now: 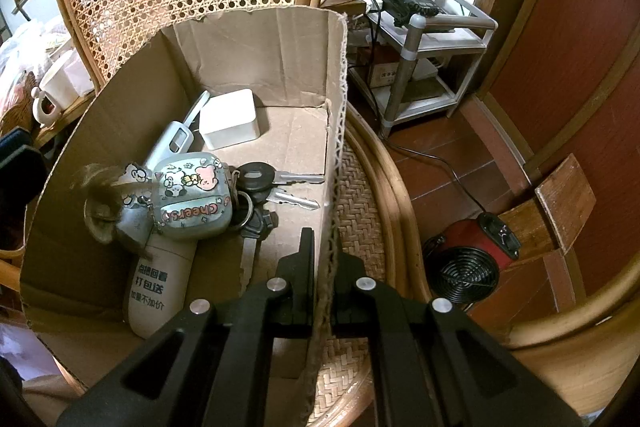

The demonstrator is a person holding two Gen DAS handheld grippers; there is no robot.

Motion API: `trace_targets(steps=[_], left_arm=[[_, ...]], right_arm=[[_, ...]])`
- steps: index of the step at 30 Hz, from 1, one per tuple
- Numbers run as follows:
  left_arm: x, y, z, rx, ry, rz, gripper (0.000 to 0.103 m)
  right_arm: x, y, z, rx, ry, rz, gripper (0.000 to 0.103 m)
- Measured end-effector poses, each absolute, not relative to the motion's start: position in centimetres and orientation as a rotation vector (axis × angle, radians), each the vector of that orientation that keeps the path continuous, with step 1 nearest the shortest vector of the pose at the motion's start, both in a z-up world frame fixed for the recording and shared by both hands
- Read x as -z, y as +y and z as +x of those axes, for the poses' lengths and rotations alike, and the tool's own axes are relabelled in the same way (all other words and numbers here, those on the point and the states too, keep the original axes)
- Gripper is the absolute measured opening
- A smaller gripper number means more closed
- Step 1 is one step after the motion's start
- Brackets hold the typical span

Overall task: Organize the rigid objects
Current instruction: 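Carry the silver keys over the box and open the left gripper, then move the left tool down to the white Midea remote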

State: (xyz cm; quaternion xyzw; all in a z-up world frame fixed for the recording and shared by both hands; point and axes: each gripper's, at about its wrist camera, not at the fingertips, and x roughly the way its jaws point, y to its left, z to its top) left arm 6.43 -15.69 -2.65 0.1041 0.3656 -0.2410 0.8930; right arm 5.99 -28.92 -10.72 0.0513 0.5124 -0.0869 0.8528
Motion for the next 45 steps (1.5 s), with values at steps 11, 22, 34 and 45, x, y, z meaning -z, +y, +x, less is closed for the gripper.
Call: trace_targets(steps=[11, 22, 34, 45], left_arm=[[2.5, -14.1, 7.2, 0.397, 0.756, 0.240, 0.072], [2.5, -11.8, 8.4, 0.316, 0.766, 0.219, 0.097], [4.9, -7.7, 9.6, 0.287, 0.851, 0.256, 0.098], [9.1, -5.7, 9.8, 0.305, 0.989, 0.399, 0.098]], right_arm=[[10.7, -28.9, 6.0, 0.183, 1.079, 0.107, 0.007], [10.7, -28.9, 6.0, 0.182, 1.080, 0.106, 0.007], [11.0, -28.9, 6.0, 0.174, 1.089, 0.097, 0.007], [11.0, -28.9, 6.1, 0.175, 1.089, 0.099, 0.007]])
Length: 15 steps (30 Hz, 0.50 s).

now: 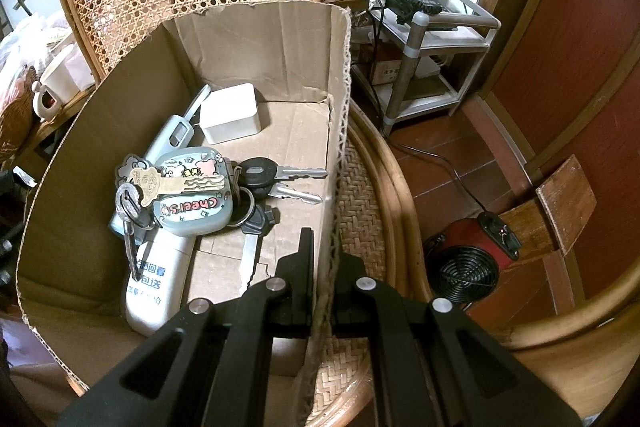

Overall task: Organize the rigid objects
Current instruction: 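Move the left tool down to the white Midea remote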

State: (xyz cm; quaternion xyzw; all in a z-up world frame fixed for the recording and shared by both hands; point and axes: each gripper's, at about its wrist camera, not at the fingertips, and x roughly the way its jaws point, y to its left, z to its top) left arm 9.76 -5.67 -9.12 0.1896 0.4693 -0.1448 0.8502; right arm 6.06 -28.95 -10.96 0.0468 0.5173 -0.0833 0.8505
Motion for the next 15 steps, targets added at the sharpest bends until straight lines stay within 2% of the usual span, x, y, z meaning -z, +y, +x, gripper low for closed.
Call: trace_targets(steps=[15], left_arm=[[13.9, -7.4, 9.8, 0.504, 1.218, 0.341, 0.098]], right_arm=[[11.0, -29.0, 6.1, 0.179, 1.091, 0.101, 0.007]])
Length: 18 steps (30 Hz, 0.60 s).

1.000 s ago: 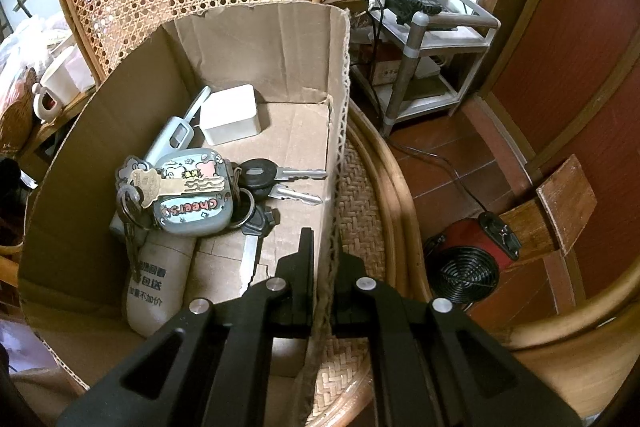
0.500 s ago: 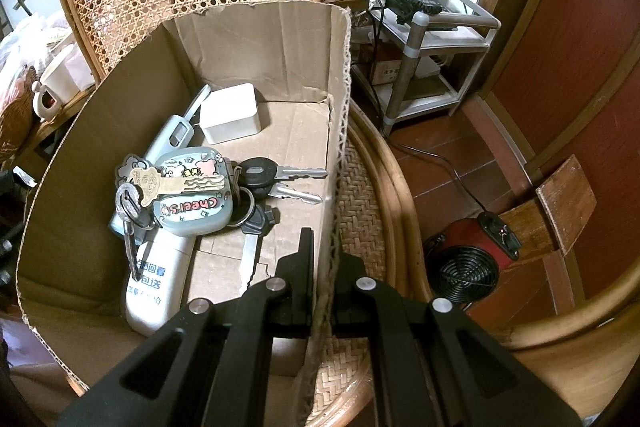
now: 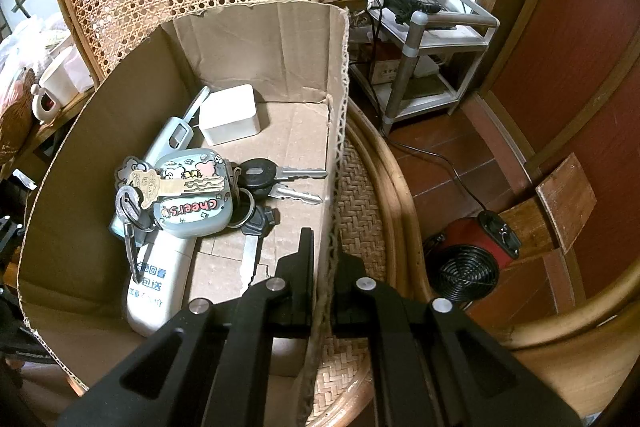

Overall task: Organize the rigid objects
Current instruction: 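Move the left tool down to the white Midea remote, then close the left gripper on the white remote and lift it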

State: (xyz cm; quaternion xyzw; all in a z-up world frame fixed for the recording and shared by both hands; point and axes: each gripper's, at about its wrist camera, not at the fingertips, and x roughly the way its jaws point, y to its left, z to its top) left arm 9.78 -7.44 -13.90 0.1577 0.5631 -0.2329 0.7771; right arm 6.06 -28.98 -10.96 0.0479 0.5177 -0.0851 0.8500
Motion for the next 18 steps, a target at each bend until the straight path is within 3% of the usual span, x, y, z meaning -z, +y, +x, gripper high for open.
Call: trace_targets(steps=[11, 13, 15, 18], left_arm=[[15.0, -7.9, 10.0, 0.463, 1.232, 0.352, 0.099], [15.1, -7.6, 10.2, 0.469, 1.255, 0.311, 0.095], [14.6, -7.6, 10.1, 0.476, 1.238, 0.312, 0.077], [14.1, -7.6, 9.8, 0.476, 1.227, 0.311, 0.065]], right_arm=[[11.0, -29.0, 6.1, 0.178, 1.091, 0.101, 0.007], [11.0, -29.0, 6.1, 0.178, 1.092, 0.100, 0.007], [11.0, -29.0, 6.1, 0.178, 1.091, 0.101, 0.007], [11.0, -29.0, 6.1, 0.179, 1.092, 0.102, 0.007]])
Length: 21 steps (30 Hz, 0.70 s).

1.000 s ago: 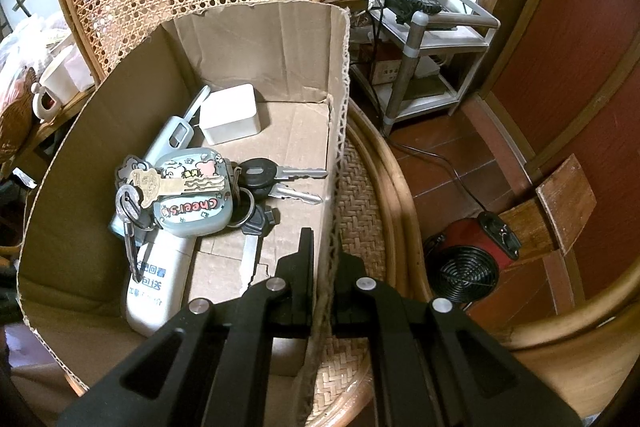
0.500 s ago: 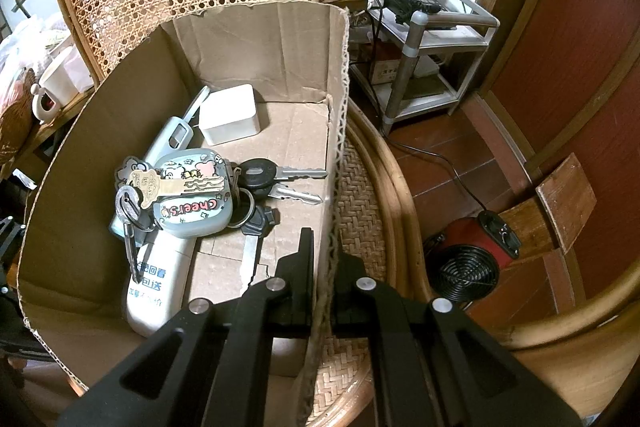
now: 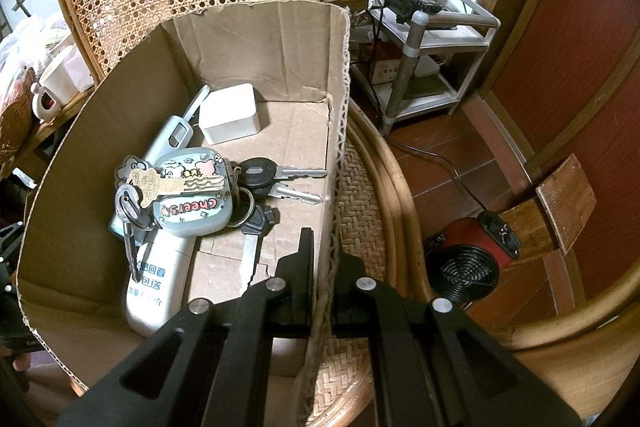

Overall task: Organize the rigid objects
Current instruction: 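Close the left gripper on the white remote and lift it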

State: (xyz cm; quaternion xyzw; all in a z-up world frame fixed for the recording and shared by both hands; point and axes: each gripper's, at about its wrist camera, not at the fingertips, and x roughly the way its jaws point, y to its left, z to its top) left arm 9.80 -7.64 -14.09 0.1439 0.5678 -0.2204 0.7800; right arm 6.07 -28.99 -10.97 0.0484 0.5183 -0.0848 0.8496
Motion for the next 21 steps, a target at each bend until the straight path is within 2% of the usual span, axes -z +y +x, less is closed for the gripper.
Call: trace_targets(steps=[1, 3, 14, 21], left_arm=[[14.0, -7.6, 9.8, 0.472, 1.222, 0.310, 0.062], [13.7, -7.7, 9.8, 0.476, 1.209, 0.307, 0.047], [13.9, -6.6, 11.6, 0.419, 1.229, 0.271, 0.047], [12.1, -6.9, 10.5, 0.406, 1.167, 0.279, 0.047]], right_arm=[[11.0, -29.0, 6.0, 0.179, 1.092, 0.103, 0.007], [11.0, -29.0, 6.1, 0.179, 1.092, 0.103, 0.007], [11.0, -29.0, 6.1, 0.178, 1.092, 0.103, 0.007], [11.0, -29.0, 6.1, 0.178, 1.093, 0.103, 0.007]])
